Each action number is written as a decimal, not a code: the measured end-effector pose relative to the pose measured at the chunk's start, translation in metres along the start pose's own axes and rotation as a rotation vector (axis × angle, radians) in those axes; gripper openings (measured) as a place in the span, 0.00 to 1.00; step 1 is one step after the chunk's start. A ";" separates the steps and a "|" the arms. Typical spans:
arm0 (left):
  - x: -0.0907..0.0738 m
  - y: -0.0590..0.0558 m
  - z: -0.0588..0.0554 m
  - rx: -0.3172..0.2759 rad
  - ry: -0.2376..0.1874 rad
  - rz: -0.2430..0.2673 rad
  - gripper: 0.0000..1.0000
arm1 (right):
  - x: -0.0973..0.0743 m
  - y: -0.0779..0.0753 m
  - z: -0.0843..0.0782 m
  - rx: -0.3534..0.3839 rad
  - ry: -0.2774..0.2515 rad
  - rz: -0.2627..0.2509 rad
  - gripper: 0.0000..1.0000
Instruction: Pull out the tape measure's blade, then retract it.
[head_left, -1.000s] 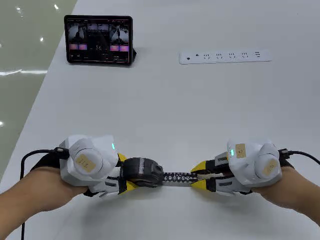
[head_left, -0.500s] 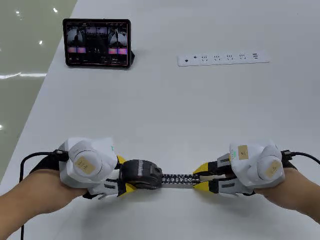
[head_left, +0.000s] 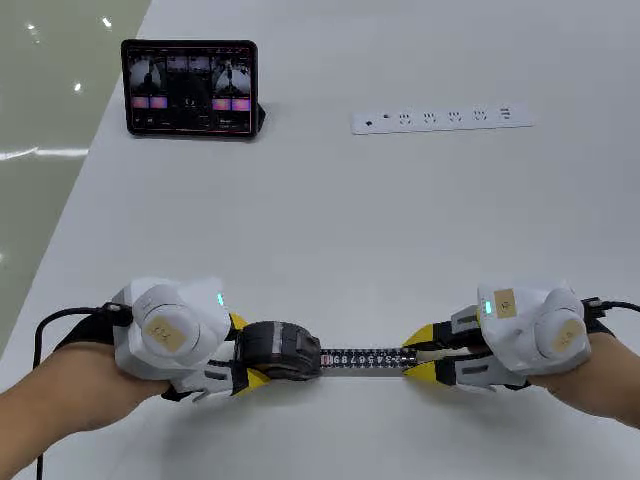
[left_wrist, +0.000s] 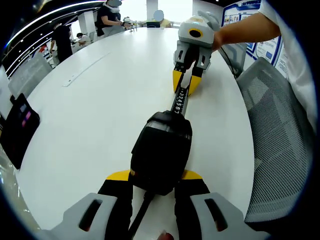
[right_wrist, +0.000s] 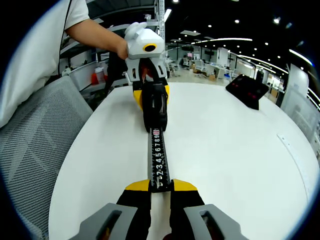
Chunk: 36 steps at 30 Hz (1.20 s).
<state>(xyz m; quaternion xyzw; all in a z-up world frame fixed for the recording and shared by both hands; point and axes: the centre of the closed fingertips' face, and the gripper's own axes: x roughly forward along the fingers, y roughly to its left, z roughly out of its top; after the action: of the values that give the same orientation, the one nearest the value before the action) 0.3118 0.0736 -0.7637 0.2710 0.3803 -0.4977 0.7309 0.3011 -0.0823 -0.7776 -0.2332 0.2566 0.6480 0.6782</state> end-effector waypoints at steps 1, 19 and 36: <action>0.000 0.000 0.000 -0.001 0.001 0.001 0.27 | -0.002 0.000 -0.001 -0.001 0.003 -0.001 0.10; 0.000 0.000 0.000 -0.001 0.003 0.003 0.27 | -0.023 -0.003 -0.018 -0.004 0.040 -0.014 0.10; 0.001 0.000 0.000 0.004 0.012 0.003 0.27 | -0.039 -0.004 -0.033 -0.014 0.077 -0.012 0.10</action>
<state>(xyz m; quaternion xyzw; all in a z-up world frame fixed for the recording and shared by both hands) 0.3116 0.0729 -0.7640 0.2761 0.3831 -0.4960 0.7287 0.3025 -0.1335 -0.7773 -0.2643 0.2765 0.6364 0.6699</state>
